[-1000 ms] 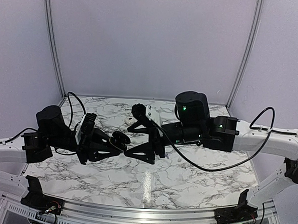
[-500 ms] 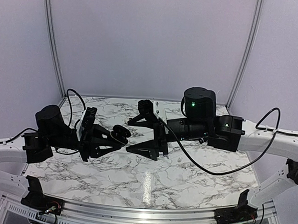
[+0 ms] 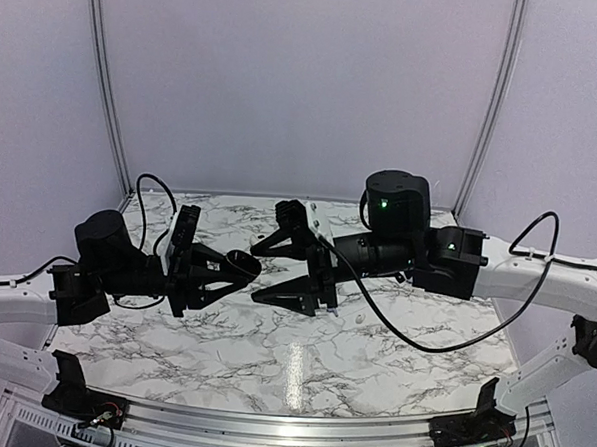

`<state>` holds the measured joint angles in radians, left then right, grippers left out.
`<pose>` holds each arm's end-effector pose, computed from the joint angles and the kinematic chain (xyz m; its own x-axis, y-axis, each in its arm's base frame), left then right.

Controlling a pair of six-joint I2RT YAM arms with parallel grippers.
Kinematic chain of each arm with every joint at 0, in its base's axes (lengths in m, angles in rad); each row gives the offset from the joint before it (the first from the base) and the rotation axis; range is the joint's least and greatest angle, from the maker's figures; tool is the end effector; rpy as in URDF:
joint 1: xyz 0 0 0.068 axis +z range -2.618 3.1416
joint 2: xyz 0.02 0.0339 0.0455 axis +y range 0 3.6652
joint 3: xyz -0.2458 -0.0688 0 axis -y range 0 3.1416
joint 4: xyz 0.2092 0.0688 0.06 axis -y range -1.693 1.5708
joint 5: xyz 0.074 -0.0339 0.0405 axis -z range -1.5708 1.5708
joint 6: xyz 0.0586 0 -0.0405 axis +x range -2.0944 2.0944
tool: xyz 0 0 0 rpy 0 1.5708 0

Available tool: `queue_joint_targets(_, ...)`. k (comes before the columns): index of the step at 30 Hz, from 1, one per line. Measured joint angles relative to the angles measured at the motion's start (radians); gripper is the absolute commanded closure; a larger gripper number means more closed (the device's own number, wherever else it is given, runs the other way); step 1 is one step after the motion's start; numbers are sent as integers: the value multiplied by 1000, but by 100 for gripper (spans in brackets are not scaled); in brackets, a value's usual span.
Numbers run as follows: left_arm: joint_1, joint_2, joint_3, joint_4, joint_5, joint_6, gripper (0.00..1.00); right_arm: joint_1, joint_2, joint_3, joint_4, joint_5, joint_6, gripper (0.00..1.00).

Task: Insert the wireless bluetooth earbuds into the charging case
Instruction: Close the charging case with the earbuds, then place the charging case with the earbuds at the center of the board.

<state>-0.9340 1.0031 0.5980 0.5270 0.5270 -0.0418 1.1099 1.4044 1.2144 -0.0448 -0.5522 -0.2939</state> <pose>0.1116 -0.2004 0.3086 0.0308 -0.1024 -0.9943 0.9939 0.1084 0.0196 0.1133 0.2972 0.3465 0.1876 -0.1768 -0.9662 -0.9770 -0.1353 -0.1649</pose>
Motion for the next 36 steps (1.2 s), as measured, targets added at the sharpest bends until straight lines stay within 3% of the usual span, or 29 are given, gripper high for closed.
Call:
queue_joint_targets(10,-1,15,1,5,-43,-50,100,-5,0,1,-15,3,-3,29)
queue_joint_targets(16,52,28,1,29,-219,-155,100,-35,-38,-25,10,9,26,26)
queue_joint_targets(25,311,60,-18,23,-435,-429,100,-134,-106,-106,79,65,97,22)
queue_joint_targets(36,582,299,-6,-105,-495,-605,98,-229,-172,-218,126,101,179,21)
